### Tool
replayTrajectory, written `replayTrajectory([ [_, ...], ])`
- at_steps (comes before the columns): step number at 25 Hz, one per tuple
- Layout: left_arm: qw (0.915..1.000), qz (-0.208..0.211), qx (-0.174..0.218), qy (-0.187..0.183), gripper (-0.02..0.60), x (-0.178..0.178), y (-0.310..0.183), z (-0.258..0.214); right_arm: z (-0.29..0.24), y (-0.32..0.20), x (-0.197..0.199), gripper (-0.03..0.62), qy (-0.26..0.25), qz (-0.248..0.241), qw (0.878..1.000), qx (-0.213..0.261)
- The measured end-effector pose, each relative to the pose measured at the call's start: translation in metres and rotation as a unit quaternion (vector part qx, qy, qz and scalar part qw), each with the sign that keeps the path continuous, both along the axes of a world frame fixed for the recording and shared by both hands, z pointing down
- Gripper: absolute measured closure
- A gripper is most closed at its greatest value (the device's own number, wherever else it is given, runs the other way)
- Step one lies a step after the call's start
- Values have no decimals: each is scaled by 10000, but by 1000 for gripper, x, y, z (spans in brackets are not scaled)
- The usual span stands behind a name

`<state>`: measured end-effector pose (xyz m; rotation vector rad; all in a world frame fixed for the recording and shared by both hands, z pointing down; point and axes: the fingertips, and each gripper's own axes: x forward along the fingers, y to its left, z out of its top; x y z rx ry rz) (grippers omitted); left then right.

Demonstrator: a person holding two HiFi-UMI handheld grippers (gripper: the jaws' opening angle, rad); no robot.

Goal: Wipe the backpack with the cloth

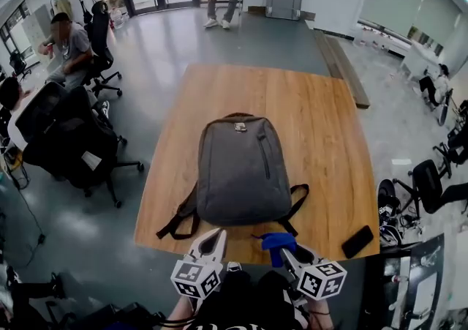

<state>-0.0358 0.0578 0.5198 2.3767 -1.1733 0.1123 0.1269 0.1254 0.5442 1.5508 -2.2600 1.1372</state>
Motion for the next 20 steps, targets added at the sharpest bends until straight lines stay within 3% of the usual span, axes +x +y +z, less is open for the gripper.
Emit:
replayTrajectory([
  [5, 9998, 181, -53, 25, 583, 14, -13, 9, 16, -7, 36, 477, 199, 440, 9987, -186],
  [10, 9999, -67, -76, 22, 583, 13, -25, 10, 22, -28, 69, 477, 301, 591, 9975, -243],
  [20, 9960, -898, 27, 11, 583, 12, -57, -4, 41, -86, 86, 477, 619, -237, 9970, -403],
])
